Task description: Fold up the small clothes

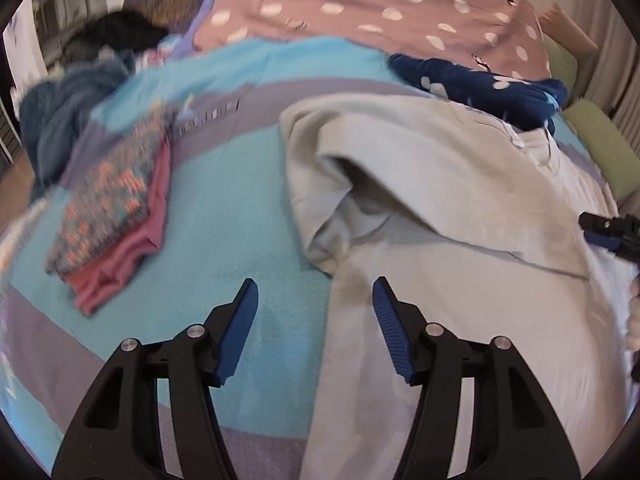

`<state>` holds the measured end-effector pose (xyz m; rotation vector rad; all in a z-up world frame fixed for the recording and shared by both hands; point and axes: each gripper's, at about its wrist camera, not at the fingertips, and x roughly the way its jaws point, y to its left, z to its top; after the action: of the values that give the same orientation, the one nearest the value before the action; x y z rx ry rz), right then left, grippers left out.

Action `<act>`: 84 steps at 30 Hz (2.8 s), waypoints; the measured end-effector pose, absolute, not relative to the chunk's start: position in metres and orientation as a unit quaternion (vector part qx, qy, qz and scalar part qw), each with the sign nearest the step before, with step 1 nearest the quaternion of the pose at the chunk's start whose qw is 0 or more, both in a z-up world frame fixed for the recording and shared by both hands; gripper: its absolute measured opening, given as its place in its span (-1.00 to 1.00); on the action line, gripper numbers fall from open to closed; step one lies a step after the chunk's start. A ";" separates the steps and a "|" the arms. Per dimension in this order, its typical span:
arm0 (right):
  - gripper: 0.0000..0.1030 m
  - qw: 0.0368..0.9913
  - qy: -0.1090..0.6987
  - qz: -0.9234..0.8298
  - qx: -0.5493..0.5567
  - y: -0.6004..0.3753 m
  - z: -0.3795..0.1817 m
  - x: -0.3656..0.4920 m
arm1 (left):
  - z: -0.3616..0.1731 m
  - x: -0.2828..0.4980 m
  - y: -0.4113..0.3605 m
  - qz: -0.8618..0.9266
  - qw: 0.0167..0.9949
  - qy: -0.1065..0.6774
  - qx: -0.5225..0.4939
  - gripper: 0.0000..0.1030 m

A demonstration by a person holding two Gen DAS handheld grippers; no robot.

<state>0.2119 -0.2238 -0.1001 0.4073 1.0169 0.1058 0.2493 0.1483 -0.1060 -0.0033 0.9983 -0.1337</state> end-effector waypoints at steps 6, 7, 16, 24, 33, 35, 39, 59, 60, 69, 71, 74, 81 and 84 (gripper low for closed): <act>-0.87 0.864 0.470 0.074 0.163 -0.197 -0.096 0.221 | -0.116 0.274 0.155 -0.051 0.880 0.472 -0.022 0.24; -0.88 0.870 0.448 0.085 0.189 -0.203 -0.085 0.217 | -0.116 0.278 0.154 -0.045 0.885 0.463 -0.019 0.24; -0.74 0.897 0.403 -0.034 0.180 -0.304 -0.038 0.202 | -0.120 0.267 0.155 -0.037 0.895 0.445 0.007 0.27; -0.55 0.863 0.455 -0.028 0.215 -0.333 -0.083 0.172 | -0.115 0.257 0.163 -0.043 0.897 0.439 -0.005 0.27; -0.64 0.862 0.481 -0.009 0.159 -0.302 -0.093 0.167 | -0.112 0.252 0.166 -0.071 0.889 0.450 -0.048 0.24; -0.91 0.860 0.484 -0.027 0.160 -0.302 -0.091 0.166 | -0.116 0.258 0.163 -0.068 0.887 0.453 -0.054 -0.07; -0.84 0.861 0.498 -0.054 0.085 -0.289 -0.081 0.152 | -0.117 0.260 0.167 -0.062 0.882 0.461 -0.079 -0.65; 0.23 0.835 0.476 0.179 -0.210 0.057 -0.045 0.350 | -0.113 0.265 0.163 -0.160 0.868 0.444 -0.152 -0.16; 0.23 0.832 0.481 0.175 -0.213 0.061 -0.050 0.358 | -0.116 0.267 0.164 -0.160 0.866 0.447 -0.155 -0.24; -0.91 0.797 0.542 0.192 -0.184 0.078 -0.097 0.397 | -0.130 0.261 0.174 -0.157 0.869 0.428 -0.192 -0.89; -0.93 0.813 0.523 0.184 -0.177 0.083 -0.094 0.400 | -0.129 0.257 0.171 -0.149 0.874 0.423 -0.185 -0.90; -1.00 0.837 0.507 0.154 -0.135 0.079 -0.099 0.417 | -0.129 0.251 0.170 -0.141 0.879 0.419 -0.179 -0.90; -1.00 0.872 0.465 0.149 -0.042 0.032 -0.081 0.403 | -0.131 0.249 0.174 -0.138 0.881 0.411 -0.187 -0.89; -0.92 0.879 0.438 0.188 -0.021 -0.007 -0.046 0.353 | -0.128 0.246 0.180 -0.138 0.882 0.405 -0.197 -0.89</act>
<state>0.3534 -0.0073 -0.0456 -0.0431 0.9142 0.3911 0.2455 0.1800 -0.1275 -0.4097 0.8426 -0.2878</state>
